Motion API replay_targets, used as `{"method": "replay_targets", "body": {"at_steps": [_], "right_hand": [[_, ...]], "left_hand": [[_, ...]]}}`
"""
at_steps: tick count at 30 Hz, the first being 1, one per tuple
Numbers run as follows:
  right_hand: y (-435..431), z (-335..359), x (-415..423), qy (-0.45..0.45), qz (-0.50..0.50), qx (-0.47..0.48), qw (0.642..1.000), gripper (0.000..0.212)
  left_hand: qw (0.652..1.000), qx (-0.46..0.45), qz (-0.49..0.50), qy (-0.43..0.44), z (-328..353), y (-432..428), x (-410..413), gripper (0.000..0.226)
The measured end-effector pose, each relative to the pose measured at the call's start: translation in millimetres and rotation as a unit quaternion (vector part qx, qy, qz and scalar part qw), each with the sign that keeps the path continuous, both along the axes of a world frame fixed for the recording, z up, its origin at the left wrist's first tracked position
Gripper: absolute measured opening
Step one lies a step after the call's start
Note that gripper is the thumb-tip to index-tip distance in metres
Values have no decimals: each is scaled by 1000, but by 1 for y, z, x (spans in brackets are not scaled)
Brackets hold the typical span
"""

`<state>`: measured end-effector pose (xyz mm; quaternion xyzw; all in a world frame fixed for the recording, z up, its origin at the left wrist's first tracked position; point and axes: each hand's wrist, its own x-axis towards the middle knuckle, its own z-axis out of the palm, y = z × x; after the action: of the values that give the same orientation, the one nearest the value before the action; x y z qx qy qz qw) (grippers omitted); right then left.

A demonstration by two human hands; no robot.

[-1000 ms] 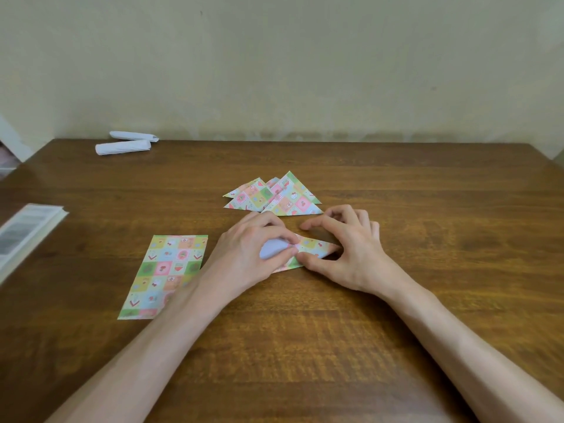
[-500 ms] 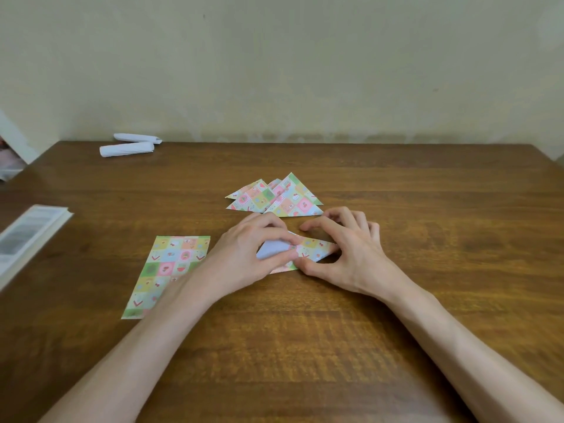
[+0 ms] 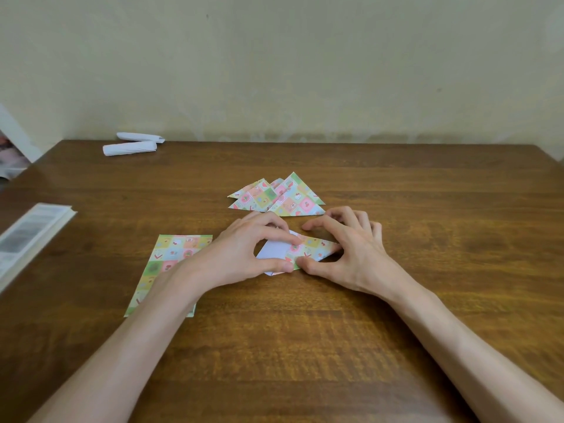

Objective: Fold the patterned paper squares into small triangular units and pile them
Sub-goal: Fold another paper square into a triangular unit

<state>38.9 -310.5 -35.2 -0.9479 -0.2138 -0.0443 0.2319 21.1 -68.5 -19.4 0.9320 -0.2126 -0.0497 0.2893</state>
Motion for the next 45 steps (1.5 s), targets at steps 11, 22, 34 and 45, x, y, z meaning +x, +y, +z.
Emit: {"method": "replay_targets", "body": {"at_steps": [11, 22, 34, 45], "right_hand": [[0, 2, 0, 11, 5, 3, 1000, 70], [0, 2, -1, 10, 3, -4, 1000, 69], [19, -1, -14, -35, -51, 9, 998, 80], [22, -4, -15, -37, -52, -14, 998, 84]], "left_hand": [[997, 33, -41, 48, 9, 7, 5, 48], [993, 61, -62, 77, 14, 12, 4, 53], [995, 37, -68, 60, 11, 13, 2, 53], [993, 44, -69, 84, 13, 14, 1, 55]]}}
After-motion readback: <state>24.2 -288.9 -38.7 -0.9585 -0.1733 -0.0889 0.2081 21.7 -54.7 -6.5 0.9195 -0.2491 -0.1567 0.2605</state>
